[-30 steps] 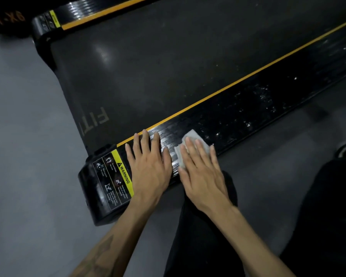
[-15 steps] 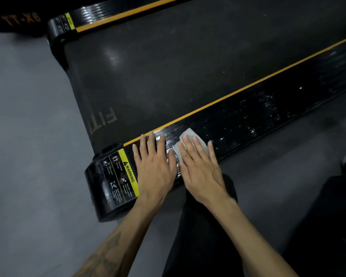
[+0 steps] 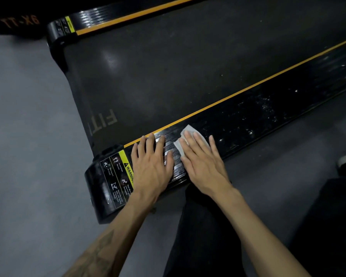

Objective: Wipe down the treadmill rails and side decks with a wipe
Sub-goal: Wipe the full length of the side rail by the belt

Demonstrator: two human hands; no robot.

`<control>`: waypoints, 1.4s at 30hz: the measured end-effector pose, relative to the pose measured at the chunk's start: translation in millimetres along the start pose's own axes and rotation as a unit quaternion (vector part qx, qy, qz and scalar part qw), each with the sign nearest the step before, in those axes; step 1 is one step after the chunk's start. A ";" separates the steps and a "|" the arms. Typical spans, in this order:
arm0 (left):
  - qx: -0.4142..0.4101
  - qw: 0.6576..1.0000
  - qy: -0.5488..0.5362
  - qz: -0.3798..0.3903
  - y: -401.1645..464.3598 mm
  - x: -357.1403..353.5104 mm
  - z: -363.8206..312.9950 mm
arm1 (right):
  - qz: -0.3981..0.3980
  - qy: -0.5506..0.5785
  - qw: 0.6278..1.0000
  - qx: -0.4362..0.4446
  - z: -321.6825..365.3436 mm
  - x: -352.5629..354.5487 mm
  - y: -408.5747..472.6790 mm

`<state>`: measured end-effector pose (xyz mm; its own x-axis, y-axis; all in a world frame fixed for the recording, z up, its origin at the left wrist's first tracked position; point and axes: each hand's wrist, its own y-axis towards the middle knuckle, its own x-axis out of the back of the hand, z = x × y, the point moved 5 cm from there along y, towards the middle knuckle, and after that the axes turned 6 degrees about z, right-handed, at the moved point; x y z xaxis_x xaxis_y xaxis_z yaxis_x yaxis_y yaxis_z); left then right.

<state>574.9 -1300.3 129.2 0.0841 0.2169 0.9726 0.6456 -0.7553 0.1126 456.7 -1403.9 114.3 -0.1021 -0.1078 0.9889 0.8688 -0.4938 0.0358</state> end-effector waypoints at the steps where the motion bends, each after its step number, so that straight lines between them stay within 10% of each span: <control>1: 0.000 1.000 -0.007 0.001 -0.9 0.0 -0.4 | 0.002 -0.001 1.000 -0.013 -4.7 0.6 -1.2; 42: -0.006 0.998 -0.054 0.010 -0.3 -1.3 3.5 | 0.009 0.024 0.997 -0.072 1.0 2.7 12.2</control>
<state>577.3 -1298.1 127.2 0.1778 0.2671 0.9471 0.6334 -0.7676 0.0976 467.5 -1409.4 117.6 -0.1126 -0.1574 0.9811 0.7925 -0.6099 -0.0069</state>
